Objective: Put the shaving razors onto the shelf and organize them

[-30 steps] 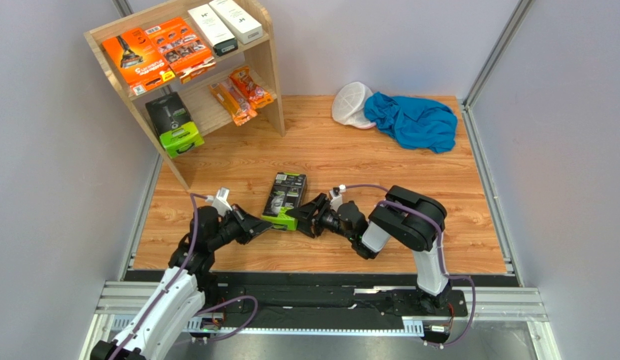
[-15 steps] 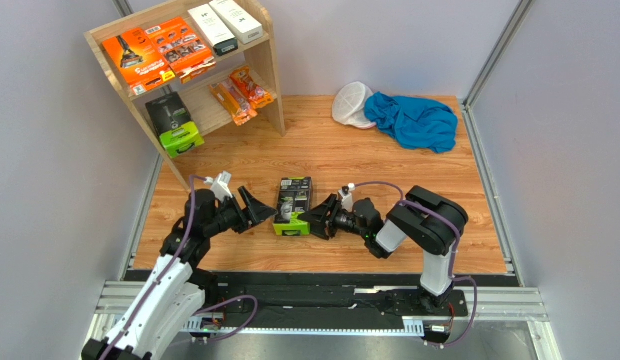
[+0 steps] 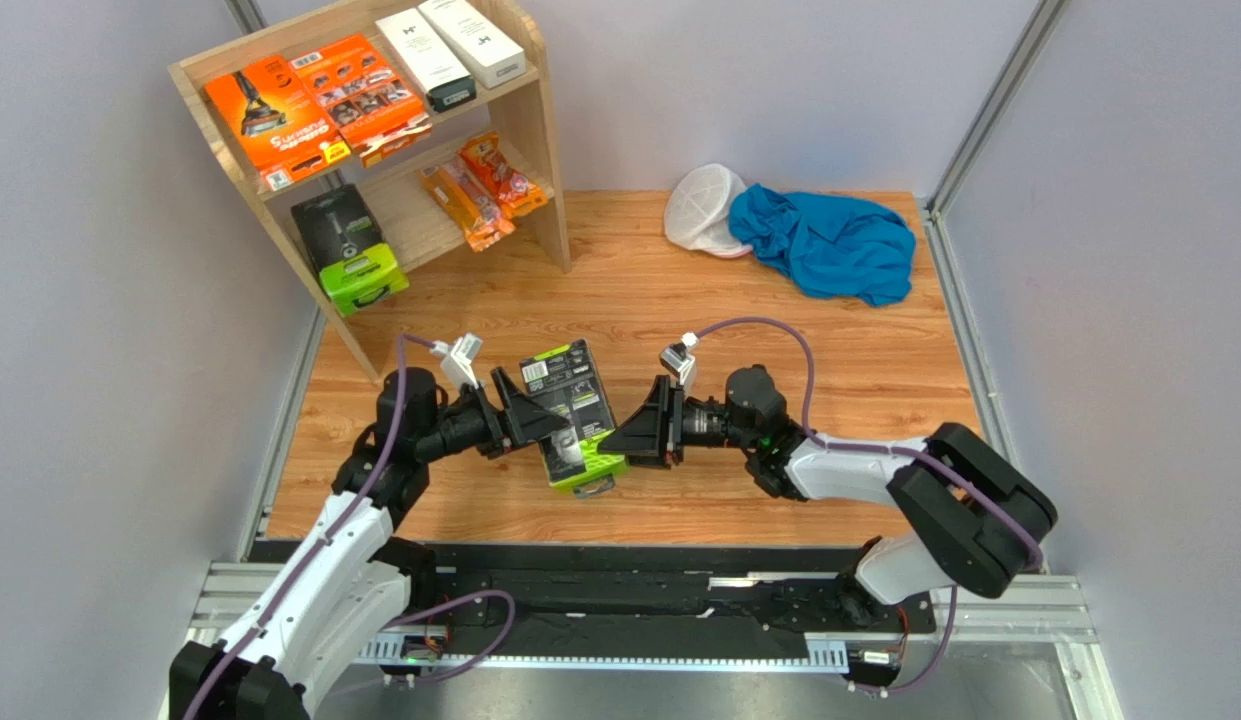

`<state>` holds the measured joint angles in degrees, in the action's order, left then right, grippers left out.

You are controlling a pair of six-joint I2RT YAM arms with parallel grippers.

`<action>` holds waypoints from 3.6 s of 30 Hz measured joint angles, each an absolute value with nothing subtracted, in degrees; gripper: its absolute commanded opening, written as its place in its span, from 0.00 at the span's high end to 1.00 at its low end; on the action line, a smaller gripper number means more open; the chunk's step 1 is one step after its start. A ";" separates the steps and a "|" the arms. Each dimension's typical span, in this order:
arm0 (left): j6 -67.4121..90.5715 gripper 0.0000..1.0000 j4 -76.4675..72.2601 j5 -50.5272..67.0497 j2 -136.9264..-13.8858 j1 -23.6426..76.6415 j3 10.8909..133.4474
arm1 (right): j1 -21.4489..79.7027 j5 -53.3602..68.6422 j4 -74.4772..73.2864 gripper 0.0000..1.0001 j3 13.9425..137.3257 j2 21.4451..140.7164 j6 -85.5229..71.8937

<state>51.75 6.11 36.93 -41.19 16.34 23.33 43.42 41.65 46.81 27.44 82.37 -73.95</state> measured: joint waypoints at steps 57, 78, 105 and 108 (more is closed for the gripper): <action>71.79 1.00 -27.44 28.42 -52.07 16.03 27.16 | 46.44 7.84 42.13 0.20 20.01 60.47 -77.34; 72.05 1.00 -29.12 31.46 -54.98 16.01 27.86 | 46.50 8.91 51.51 0.45 29.69 76.84 -79.11; 50.35 0.01 21.78 21.02 -43.62 16.14 47.62 | 47.42 11.22 33.61 1.00 35.59 71.99 -76.31; 45.56 0.01 33.04 15.75 -39.62 16.10 50.28 | 46.94 11.49 29.15 1.00 35.40 72.38 -74.94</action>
<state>45.56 33.04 15.75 -39.62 16.10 50.28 46.94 11.49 29.15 35.40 72.38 -74.94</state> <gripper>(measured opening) 0.988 0.563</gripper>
